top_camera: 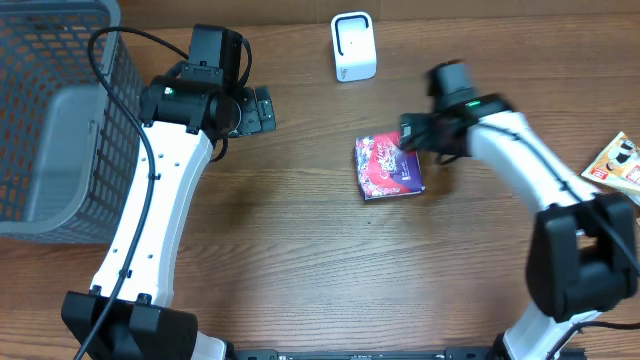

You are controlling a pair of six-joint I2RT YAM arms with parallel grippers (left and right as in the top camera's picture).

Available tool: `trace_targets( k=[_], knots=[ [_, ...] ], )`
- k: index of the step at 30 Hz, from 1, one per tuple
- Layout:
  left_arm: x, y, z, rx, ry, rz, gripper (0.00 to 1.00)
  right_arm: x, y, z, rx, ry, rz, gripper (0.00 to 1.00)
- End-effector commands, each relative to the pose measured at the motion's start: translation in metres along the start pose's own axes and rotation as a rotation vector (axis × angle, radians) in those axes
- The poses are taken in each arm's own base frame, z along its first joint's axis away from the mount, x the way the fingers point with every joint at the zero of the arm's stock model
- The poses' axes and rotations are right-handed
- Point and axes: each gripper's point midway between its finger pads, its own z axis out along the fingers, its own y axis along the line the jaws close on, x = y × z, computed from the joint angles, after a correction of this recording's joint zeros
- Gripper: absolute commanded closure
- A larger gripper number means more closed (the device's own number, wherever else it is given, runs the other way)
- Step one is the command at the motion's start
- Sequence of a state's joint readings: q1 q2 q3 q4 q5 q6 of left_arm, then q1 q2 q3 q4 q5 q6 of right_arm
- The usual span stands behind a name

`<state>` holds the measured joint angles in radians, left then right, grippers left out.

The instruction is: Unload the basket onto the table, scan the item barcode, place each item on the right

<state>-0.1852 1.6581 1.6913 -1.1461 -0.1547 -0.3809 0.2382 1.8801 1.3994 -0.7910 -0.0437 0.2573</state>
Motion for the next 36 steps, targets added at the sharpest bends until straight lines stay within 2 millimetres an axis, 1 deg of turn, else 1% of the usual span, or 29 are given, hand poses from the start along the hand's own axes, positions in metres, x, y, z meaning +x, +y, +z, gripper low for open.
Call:
trace_targets(
  k=[1,2,5,9,11,13,15,19,20,21,22,23,24,27,28,30,31,33,36],
  knots=[
    [-0.002,0.002,0.0,-0.012,-0.003,0.023,0.0,0.008,0.032,-0.013,-0.424,0.101,-0.103,0.0],
    [-0.002,0.001,0.0,-0.012,-0.003,0.023,0.0,0.012,0.028,-0.009,-0.468,0.125,-0.09,0.0],
    [-0.002,0.001,0.0,-0.012,-0.003,0.023,0.0,0.02,0.027,0.006,-0.493,0.157,-0.074,0.02],
    [-0.002,0.001,0.0,-0.012,-0.003,0.023,0.0,0.032,0.038,0.026,-0.544,0.189,-0.083,0.09],
    [-0.002,0.001,0.0,-0.012,-0.003,0.023,0.0,0.038,0.039,0.038,-0.546,0.209,-0.08,0.14],
    [-0.002,0.001,0.0,-0.012,-0.003,0.023,0.0,0.041,0.038,0.046,-0.546,0.227,-0.068,0.2],
    [-0.002,0.001,0.0,-0.012,-0.003,0.023,0.0,0.045,0.035,0.053,-0.535,0.244,-0.06,0.28],
    [-0.002,0.001,0.0,-0.012,-0.003,0.023,0.0,0.044,0.025,0.057,-0.46,0.247,-0.038,0.38],
    [-0.002,0.001,0.0,-0.012,-0.003,0.023,0.0,0.043,0.023,0.056,-0.445,0.248,-0.028,0.46],
    [-0.002,0.001,0.0,-0.012,-0.003,0.023,0.0,0.04,0.021,0.054,-0.429,0.246,-0.018,0.52],
    [-0.002,0.001,0.0,-0.012,-0.003,0.023,0.0,0.038,0.019,0.052,-0.41,0.244,-0.013,0.64],
    [-0.002,0.001,0.0,-0.012,-0.003,0.023,0.0,0.034,0.017,0.047,-0.39,0.236,-0.015,0.7],
    [-0.002,0.001,0.0,-0.012,-0.003,0.023,0.0,0.031,0.015,0.043,-0.371,0.231,-0.017,0.71],
    [-0.002,0.001,0.0,-0.012,-0.003,0.023,0.0,0.013,0.006,0.02,-0.278,0.196,-0.013,0.7],
    [-0.002,0.001,0.0,-0.012,-0.003,0.023,0.0,0.003,0.001,0.0,-0.212,0.17,-0.024,0.7],
    [-0.002,0.001,0.0,-0.012,-0.003,0.023,0.0,-0.007,-0.002,-0.023,-0.146,0.137,-0.041,0.72],
    [-0.002,0.001,0.0,-0.012,-0.003,0.023,0.0,-0.013,-0.005,-0.041,-0.069,0.106,-0.036,0.78],
    [-0.002,0.001,0.0,-0.012,-0.003,0.023,0.0,-0.015,-0.01,-0.057,0.039,0.073,-0.026,0.81],
    [-0.002,0.001,0.0,-0.012,-0.003,0.023,0.0,-0.011,-0.018,-0.067,0.22,0.039,-0.023,0.81]
  ],
)
